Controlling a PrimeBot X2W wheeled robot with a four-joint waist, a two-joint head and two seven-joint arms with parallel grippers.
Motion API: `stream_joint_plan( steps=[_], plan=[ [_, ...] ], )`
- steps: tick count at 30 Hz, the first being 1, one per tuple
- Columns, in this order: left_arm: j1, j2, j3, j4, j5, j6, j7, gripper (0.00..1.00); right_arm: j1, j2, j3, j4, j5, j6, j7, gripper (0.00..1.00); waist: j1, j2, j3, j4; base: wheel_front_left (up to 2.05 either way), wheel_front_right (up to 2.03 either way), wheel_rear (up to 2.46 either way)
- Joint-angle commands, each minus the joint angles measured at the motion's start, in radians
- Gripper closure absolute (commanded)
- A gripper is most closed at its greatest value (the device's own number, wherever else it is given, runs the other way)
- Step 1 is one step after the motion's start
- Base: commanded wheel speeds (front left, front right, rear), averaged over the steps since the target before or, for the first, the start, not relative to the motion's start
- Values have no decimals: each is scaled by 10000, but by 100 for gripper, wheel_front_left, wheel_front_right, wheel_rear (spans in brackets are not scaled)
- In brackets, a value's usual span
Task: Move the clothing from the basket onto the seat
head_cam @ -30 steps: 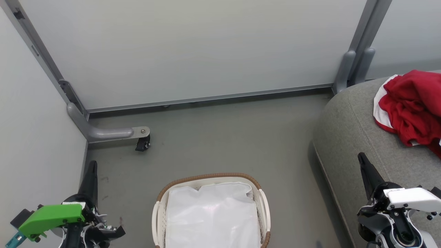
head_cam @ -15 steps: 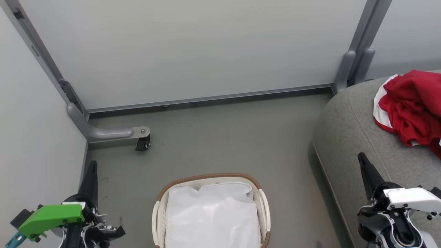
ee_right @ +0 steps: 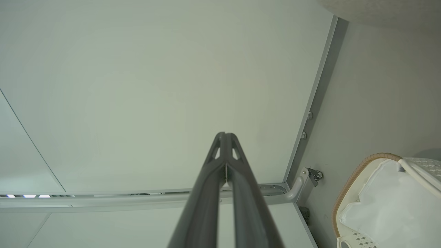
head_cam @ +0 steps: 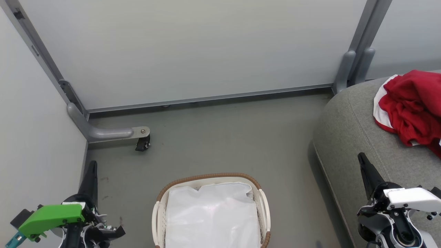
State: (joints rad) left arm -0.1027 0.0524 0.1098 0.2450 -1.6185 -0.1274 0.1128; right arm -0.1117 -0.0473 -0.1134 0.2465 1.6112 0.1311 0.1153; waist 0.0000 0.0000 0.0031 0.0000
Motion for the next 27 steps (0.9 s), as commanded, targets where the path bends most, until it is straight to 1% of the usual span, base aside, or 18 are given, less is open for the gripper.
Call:
stream_joint_plan(
  steps=[1,27],
  plan=[
    [-112,13,42,-9,62,-61,13,100,67,-56,-19,-37,36,-7,11,100,0,0,0,0,0,0,0],
    [-114,0,50,-9,71,-61,29,100,68,-57,-18,-36,36,-7,10,100,0,0,0,0,0,0,0]
  ],
)
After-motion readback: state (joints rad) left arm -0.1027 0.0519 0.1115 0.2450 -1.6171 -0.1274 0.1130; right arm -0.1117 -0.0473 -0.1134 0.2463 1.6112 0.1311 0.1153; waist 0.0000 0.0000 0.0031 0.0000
